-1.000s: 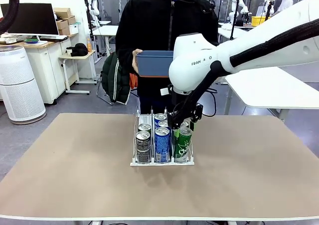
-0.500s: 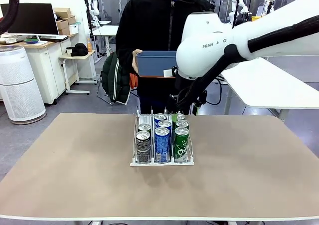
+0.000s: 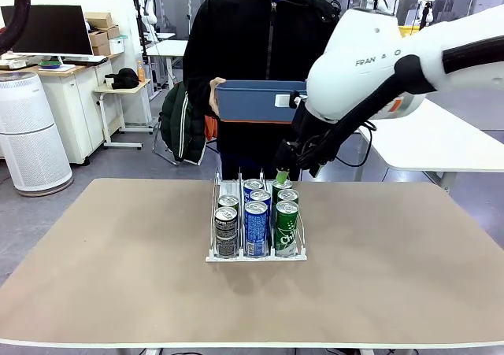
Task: Fill the beverage cans into the dispenser.
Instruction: Place the picked Sprite in the line of the Automatic Can Dispenser with the same cans, then pick up the Pepsi coke handed by the human.
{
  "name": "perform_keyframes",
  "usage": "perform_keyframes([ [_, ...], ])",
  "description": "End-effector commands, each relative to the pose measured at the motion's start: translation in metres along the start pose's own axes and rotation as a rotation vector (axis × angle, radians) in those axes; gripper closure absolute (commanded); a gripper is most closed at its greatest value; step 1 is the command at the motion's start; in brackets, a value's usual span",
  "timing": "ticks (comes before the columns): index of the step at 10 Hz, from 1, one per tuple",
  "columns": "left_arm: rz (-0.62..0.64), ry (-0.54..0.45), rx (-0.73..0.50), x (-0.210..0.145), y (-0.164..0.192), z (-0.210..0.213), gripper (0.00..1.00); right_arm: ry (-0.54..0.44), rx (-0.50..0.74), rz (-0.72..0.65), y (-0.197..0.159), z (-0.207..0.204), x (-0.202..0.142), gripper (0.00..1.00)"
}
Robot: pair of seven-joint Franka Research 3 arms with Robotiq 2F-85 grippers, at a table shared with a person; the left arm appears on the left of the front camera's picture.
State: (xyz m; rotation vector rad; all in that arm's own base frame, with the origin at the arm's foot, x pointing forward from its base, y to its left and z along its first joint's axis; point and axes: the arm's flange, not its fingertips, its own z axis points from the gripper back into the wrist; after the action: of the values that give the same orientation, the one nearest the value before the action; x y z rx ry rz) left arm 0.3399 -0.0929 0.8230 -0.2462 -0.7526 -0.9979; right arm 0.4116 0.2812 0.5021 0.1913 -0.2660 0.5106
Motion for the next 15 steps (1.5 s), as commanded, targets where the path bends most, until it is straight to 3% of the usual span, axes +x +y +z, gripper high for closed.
perform_keyframes([
  [1,0.002,-0.003,0.003,-0.001,0.001,0.000,0.00,0.026,-0.004,-0.002,0.003,-0.006,0.006,0.00],
  [8,0.002,-0.003,0.003,-0.001,0.001,0.000,0.00,0.015,0.007,0.002,0.001,-0.007,0.003,0.00],
  [10,0.002,-0.003,0.003,-0.001,0.001,0.000,0.00,-0.093,0.032,0.067,-0.019,0.038,0.015,0.00],
  [15,0.002,-0.003,0.003,-0.001,0.001,0.000,0.00,-0.215,0.121,0.205,-0.077,0.162,0.026,0.00],
])
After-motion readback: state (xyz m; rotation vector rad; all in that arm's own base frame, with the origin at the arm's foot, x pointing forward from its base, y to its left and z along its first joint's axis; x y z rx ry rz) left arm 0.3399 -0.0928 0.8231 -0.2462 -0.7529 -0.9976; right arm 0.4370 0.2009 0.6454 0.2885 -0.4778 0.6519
